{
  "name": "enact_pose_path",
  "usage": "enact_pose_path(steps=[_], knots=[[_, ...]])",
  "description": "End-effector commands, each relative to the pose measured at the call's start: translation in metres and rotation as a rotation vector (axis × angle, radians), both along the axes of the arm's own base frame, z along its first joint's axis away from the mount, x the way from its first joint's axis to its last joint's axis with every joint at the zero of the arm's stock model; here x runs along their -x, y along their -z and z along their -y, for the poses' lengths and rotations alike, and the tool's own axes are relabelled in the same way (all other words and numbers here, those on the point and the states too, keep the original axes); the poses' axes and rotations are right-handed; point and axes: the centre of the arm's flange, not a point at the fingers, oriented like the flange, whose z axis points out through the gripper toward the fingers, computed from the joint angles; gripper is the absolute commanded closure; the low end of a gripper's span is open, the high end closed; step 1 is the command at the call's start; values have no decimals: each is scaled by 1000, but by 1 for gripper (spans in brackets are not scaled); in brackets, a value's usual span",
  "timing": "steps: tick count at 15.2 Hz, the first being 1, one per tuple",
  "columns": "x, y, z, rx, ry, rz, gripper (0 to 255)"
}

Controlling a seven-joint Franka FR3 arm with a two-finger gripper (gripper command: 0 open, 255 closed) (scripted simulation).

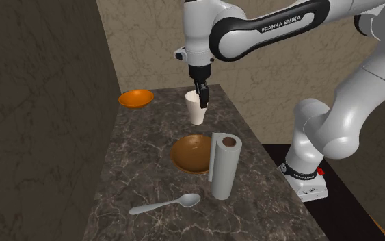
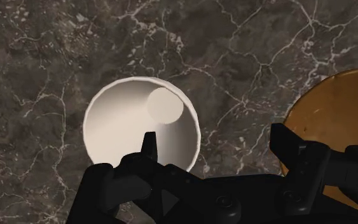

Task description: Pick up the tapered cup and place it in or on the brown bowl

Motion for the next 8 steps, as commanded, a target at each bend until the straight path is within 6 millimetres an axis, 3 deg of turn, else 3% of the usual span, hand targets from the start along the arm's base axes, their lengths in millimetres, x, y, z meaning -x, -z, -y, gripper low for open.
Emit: enact_pose_path(steps=[1,8], knots=[[-6,9,9,8,-2,0,0],[-4,43,14,8,-2,0,0]])
